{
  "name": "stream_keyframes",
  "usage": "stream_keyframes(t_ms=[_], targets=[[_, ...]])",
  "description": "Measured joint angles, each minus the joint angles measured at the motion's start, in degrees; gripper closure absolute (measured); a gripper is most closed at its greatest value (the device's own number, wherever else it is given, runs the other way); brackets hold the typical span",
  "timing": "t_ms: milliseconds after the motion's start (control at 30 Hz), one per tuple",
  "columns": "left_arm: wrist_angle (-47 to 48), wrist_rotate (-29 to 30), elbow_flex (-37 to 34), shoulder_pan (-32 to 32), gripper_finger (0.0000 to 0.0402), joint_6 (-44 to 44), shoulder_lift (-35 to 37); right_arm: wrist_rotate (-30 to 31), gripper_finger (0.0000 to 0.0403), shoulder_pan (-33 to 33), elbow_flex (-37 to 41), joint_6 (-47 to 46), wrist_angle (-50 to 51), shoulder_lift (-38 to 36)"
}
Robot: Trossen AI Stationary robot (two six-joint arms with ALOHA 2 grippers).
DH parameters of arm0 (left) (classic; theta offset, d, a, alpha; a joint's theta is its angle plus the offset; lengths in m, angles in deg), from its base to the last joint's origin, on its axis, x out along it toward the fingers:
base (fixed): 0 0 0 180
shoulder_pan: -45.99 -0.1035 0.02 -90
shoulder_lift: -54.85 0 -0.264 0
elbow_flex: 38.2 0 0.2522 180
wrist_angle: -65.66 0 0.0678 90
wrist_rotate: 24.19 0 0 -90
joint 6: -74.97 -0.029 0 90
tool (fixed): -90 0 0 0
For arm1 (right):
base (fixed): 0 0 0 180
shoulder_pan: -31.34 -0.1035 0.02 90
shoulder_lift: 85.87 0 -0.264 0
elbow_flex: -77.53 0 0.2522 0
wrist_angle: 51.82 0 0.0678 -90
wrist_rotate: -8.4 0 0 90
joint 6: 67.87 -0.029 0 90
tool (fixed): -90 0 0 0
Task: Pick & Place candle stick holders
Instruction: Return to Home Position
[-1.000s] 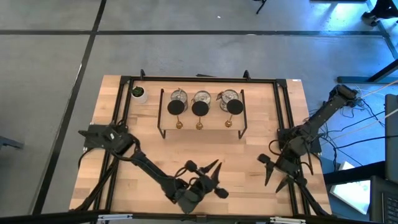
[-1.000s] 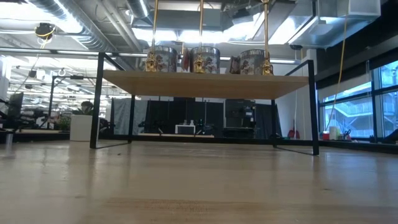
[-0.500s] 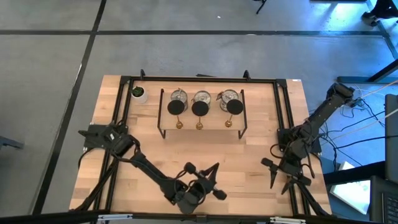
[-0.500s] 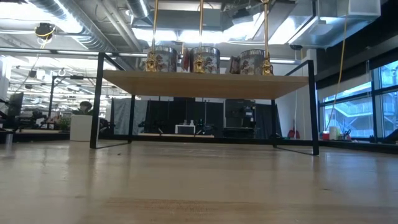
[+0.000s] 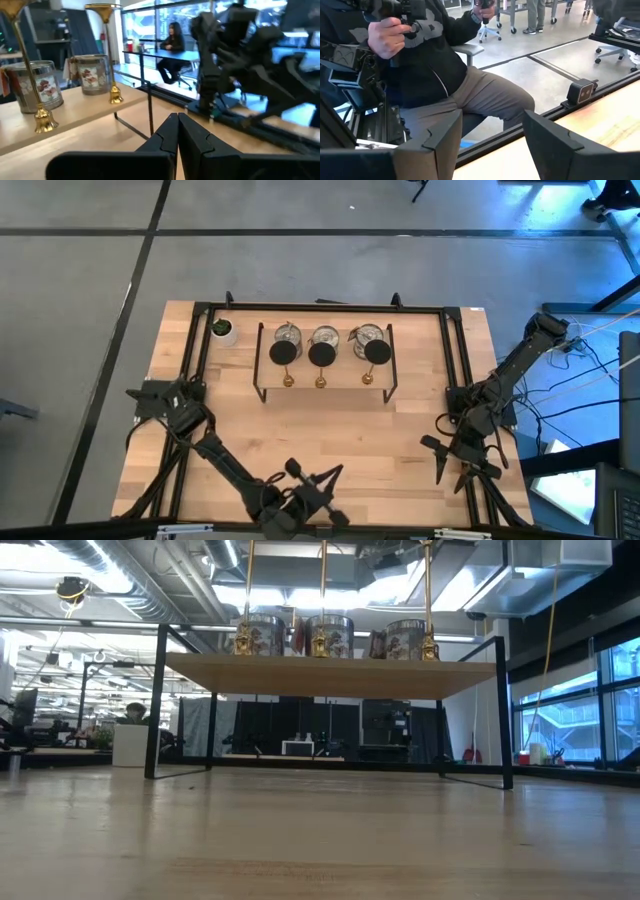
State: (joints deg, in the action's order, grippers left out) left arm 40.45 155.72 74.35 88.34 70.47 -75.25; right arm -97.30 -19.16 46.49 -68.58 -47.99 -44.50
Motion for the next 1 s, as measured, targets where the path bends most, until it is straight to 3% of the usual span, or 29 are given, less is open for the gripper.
stream_keyframes(t_ms=[167,333,500,600,800,900,1000], targets=[[0.1,0.0,-0.9,-3.3,0.0400,2.7,0.2,0.0,0.0192,0.6,0.0,0.3,0.0,0.0],[-1.3,0.1,-6.5,-5.1,0.0400,5.3,0.7,0.0,0.0192,0.7,0.0,0.2,0.0,0.0],[-6.8,0.0,-15.4,-2.2,0.0400,5.8,7.5,0.0,0.0192,0.7,0.0,0.1,0.6,0.0],[-6.3,0.1,-22.7,-1.0,0.0400,10.4,12.3,0.0,0.0192,0.7,0.0,0.1,0.8,0.0],[-6.2,0.2,-34.5,-5.8,0.0400,20.5,16.3,0.1,0.0192,0.7,0.0,0.7,0.7,0.0],[-6.1,0.2,-36.5,-7.4,0.0400,23.2,16.3,0.1,0.0192,0.7,0.0,0.7,0.7,0.0],[-6.1,0.3,-34.9,-8.0,0.0400,19.4,15.5,0.1,0.0192,0.7,0.0,0.7,0.7,0.0]])
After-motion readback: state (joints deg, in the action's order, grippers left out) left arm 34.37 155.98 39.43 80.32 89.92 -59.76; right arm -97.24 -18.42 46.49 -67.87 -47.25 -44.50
